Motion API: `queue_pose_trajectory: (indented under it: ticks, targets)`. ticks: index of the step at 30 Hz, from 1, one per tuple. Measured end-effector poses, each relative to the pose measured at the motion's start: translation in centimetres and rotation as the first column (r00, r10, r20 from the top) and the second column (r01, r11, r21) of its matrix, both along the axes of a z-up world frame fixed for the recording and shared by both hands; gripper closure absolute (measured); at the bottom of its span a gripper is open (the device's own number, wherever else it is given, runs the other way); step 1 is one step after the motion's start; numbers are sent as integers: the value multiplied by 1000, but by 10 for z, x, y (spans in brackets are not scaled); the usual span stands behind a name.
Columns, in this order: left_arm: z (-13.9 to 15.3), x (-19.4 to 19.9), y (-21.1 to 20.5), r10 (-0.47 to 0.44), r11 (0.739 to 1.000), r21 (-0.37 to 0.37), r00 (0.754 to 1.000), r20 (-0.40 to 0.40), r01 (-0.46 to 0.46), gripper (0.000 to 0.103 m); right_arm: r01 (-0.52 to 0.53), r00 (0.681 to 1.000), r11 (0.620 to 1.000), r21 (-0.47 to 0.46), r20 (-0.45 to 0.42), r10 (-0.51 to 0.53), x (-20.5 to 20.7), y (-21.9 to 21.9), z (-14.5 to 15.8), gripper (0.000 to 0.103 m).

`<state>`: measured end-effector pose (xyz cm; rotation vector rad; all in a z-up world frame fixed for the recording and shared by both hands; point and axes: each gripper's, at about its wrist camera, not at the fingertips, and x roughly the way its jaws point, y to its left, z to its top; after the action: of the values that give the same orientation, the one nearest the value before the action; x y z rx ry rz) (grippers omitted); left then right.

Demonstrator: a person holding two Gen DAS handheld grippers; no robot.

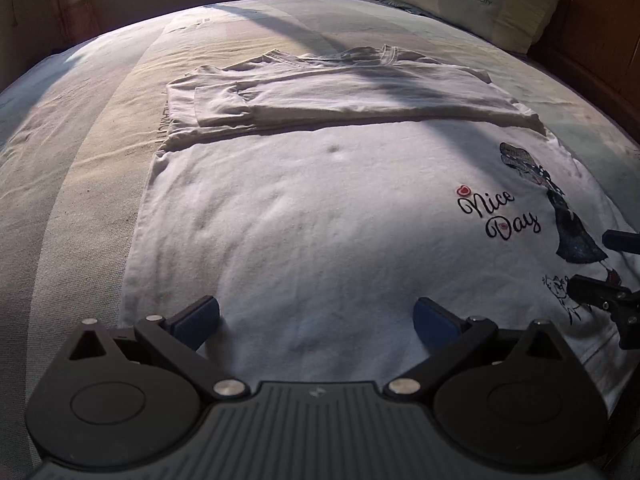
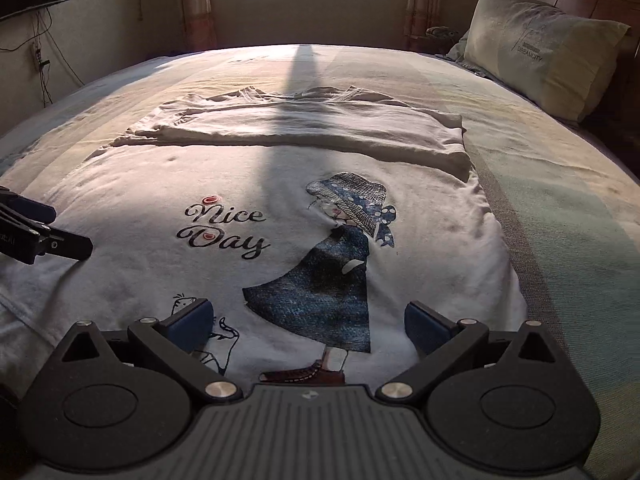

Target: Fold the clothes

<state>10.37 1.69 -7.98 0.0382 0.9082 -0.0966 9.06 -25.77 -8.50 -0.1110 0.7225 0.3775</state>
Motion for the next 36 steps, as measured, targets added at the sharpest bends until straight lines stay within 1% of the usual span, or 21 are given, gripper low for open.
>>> queue_pose_trajectory:
  ticks: [2,4,6,7,10,13,22,28,31,36]
  targets:
    - [1,-4,-2,10,1000,15,1000,-11,-10,0,2,1000,999,-33,3,-2,-13,-3,1,0]
    - [1,-9,0,52,999,5,998,-26,-52,1,-13,1000,998,-59,-18,12,-25,-7,2,0]
    - [1,-16,-2,96,995,5,994,-43,-96,1,8,999,999,-37,-50,-10,-31,-15,4,0]
    - [2,-18,-4,99,995,14,994,-52,-99,0,18,998,1000,-25,-66,-19,-34,-18,4,0]
    - [2,-18,-6,127,992,19,989,-72,-125,0,28,998,999,-21,-55,-30,-35,-19,0,0]
    - [2,-17,-7,142,990,20,986,-83,-140,0,65,996,997,-32,-54,-67,-35,-14,0,0]
    - [-1,-30,-3,111,994,-3,994,-15,-112,1,109,990,993,-51,-78,-113,-30,-9,2,0]
    - [-3,-42,-4,94,996,7,995,25,-94,1,137,986,989,-60,-86,-142,-28,-5,3,0]
    - [-3,-46,-5,84,996,22,996,28,-84,1,140,986,989,-56,-79,-145,-29,-5,2,0]
    - [6,-57,-12,57,995,81,998,-7,-56,1,141,987,989,-48,-65,-144,-30,-6,1,0]
